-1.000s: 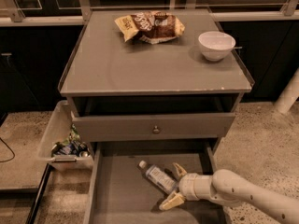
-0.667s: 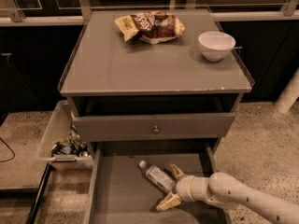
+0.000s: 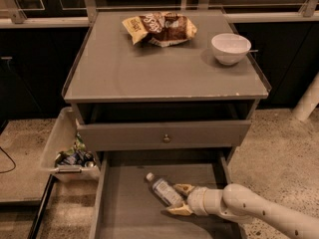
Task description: Pick blue plastic bottle from middle drawer and place on counter
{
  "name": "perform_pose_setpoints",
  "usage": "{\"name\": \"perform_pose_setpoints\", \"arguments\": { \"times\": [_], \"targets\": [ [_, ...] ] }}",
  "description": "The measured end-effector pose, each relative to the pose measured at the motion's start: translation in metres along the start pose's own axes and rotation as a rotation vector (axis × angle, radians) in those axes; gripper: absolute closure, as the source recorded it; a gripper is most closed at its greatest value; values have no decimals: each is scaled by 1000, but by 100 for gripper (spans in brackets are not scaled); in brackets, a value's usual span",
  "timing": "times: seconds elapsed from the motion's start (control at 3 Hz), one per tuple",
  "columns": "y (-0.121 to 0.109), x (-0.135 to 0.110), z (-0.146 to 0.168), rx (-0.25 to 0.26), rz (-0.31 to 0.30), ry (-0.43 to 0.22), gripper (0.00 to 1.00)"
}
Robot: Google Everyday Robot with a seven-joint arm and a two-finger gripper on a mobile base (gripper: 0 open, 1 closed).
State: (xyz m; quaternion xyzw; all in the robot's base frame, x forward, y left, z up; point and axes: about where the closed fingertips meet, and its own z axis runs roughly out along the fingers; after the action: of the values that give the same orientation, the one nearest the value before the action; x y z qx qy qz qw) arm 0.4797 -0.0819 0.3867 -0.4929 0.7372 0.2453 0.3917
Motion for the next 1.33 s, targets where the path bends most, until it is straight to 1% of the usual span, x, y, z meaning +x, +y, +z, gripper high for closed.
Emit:
{"name": "perform_pose_setpoints", "arguments": {
  "times": [0.67, 1.0, 1.33],
  "targets": [
    [0, 0, 0, 0, 0, 0, 89],
    [0, 0, 0, 0, 0, 0, 100],
    [3, 2, -3, -11, 7, 15, 100]
  ]
}}
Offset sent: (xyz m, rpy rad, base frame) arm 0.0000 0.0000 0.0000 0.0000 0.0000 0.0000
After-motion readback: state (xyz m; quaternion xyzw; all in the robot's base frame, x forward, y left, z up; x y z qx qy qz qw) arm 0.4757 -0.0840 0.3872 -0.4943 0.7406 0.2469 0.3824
